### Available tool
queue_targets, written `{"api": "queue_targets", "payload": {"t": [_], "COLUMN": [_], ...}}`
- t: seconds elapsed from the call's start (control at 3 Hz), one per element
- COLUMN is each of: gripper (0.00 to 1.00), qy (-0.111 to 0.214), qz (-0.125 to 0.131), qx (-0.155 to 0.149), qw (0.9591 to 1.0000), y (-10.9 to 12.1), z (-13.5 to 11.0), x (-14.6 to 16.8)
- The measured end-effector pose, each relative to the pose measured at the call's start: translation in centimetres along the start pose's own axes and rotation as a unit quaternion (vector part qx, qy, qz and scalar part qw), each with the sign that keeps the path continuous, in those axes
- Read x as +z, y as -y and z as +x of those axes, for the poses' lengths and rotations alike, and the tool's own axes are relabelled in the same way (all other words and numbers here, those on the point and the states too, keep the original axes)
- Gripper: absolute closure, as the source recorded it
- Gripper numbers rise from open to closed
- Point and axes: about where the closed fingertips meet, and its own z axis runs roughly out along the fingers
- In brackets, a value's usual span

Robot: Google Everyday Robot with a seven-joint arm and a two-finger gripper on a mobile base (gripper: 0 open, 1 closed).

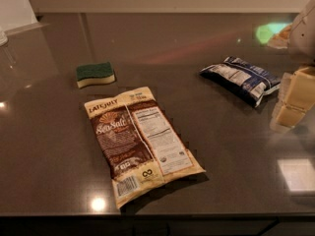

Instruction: Move blue chip bag near brown chip bag

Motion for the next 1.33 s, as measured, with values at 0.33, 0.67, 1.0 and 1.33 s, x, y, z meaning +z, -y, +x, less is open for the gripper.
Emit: {"api": "queue_targets", "payload": {"t": [0.33,0.67,1.0,1.33], "gripper": [0.0,0.0,0.0,0.0], "qy": [0.0,0.001,0.0,0.009], "qz": [0.0,0.009,0.026,0.044], "qx": [0.0,0.012,0.068,0.143], "qw": [1.0,0.9999,0.9973,0.9887], "y": [0.0,0.3,2.2,4.8], "z": [0.0,-0.1,0.6,1.4], "x": [0.0,-0.1,0.7,2.0]}}
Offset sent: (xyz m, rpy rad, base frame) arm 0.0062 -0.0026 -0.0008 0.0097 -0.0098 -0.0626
